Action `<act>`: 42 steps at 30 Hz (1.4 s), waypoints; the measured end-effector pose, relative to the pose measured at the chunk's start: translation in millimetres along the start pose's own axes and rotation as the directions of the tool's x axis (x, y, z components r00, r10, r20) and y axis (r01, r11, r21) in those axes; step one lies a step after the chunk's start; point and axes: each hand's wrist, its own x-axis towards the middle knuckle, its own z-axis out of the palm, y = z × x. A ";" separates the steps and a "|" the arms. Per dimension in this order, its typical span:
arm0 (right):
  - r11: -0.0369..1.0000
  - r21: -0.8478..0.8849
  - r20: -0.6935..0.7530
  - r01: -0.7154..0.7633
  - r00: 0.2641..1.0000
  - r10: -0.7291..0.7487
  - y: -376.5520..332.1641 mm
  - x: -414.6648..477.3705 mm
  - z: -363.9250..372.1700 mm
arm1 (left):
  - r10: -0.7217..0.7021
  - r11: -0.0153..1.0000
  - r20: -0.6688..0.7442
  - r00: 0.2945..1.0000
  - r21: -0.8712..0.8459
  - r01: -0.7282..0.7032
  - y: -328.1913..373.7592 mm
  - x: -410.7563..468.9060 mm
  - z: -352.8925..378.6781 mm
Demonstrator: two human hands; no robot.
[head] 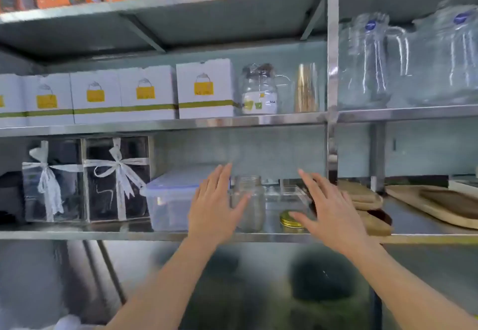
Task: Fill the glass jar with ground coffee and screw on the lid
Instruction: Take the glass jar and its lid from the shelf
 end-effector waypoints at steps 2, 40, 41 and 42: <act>0.998 0.029 0.032 -0.061 0.998 0.060 4.9 5.0 20.5 | -0.025 0.999 0.031 0.999 -0.026 0.026 -1.7 1.8 23.6; 0.918 0.301 0.150 -0.260 0.963 0.223 -28.6 -24.5 27.1 | -0.415 0.769 0.269 0.869 -0.407 0.493 14.7 -57.6 14.0; 0.918 0.315 0.144 -0.240 0.968 0.203 -32.6 -31.0 14.6 | -0.423 0.756 0.266 0.866 -0.423 0.499 17.9 -66.2 1.7; 0.920 0.326 0.142 -0.220 0.973 0.182 -36.9 -37.7 2.0 | -0.431 0.745 0.260 0.864 -0.438 0.503 21.0 -74.0 -11.0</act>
